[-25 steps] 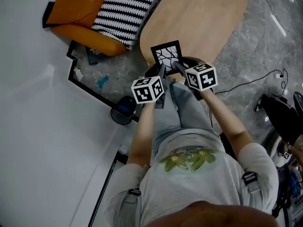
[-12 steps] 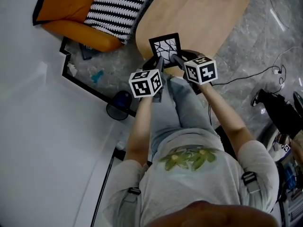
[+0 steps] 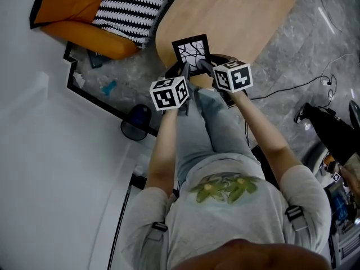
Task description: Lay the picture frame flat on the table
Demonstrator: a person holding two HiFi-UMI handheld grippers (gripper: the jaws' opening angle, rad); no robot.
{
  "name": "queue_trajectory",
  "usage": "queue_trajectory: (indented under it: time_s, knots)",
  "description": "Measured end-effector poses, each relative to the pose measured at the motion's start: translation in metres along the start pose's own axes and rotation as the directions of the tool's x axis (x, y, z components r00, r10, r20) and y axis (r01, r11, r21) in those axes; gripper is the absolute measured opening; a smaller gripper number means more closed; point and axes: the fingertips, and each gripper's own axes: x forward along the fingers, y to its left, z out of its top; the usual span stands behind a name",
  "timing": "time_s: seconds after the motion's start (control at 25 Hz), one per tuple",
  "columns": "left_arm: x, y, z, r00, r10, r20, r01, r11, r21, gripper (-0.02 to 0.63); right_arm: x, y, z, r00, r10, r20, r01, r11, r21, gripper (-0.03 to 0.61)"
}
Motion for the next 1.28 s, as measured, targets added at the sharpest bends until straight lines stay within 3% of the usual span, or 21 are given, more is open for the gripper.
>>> queue_trajectory:
  time_s: [0.88, 1.28]
  knots:
    - [0.043, 0.038, -0.025, 0.998, 0.034, -0.045, -0.036, 0.999, -0.034, 0.120, 0.053, -0.023, -0.024, 0.995, -0.005, -0.099, 0.008, 0.999, 0.032, 0.133]
    - [0.064, 0.053, -0.034, 0.997, 0.050, -0.056, -0.053, 0.997, -0.060, 0.120, 0.076, -0.035, -0.027, 0.995, -0.026, -0.095, 0.029, 0.999, 0.031, 0.133]
